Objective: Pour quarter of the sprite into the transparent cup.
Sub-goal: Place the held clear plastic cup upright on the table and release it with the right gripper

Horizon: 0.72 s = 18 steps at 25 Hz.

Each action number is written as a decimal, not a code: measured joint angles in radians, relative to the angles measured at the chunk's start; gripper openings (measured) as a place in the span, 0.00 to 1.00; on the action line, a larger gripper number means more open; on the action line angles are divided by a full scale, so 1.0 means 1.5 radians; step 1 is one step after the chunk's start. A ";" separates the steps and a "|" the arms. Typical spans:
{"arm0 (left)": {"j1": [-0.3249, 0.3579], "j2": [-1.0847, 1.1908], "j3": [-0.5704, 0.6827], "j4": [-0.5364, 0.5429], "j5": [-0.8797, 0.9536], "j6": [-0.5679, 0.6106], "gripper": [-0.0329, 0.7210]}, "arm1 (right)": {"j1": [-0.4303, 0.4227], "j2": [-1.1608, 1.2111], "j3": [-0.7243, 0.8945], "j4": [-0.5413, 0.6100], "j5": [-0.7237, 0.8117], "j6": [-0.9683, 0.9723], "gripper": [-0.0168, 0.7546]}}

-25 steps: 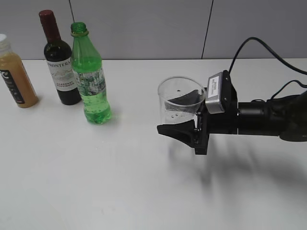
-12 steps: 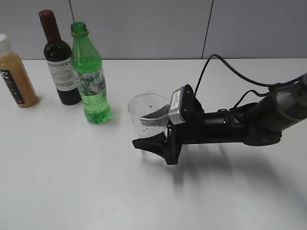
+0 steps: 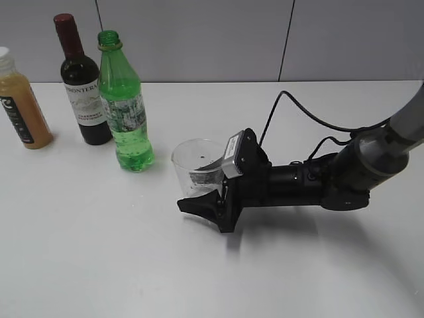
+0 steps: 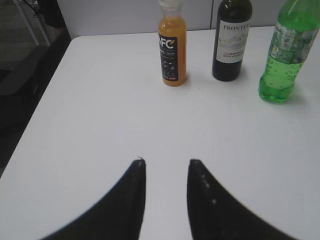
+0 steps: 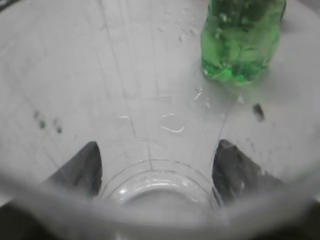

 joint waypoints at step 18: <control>0.000 0.000 0.000 0.000 0.000 0.000 0.35 | 0.011 0.020 -0.011 0.033 -0.001 -0.017 0.89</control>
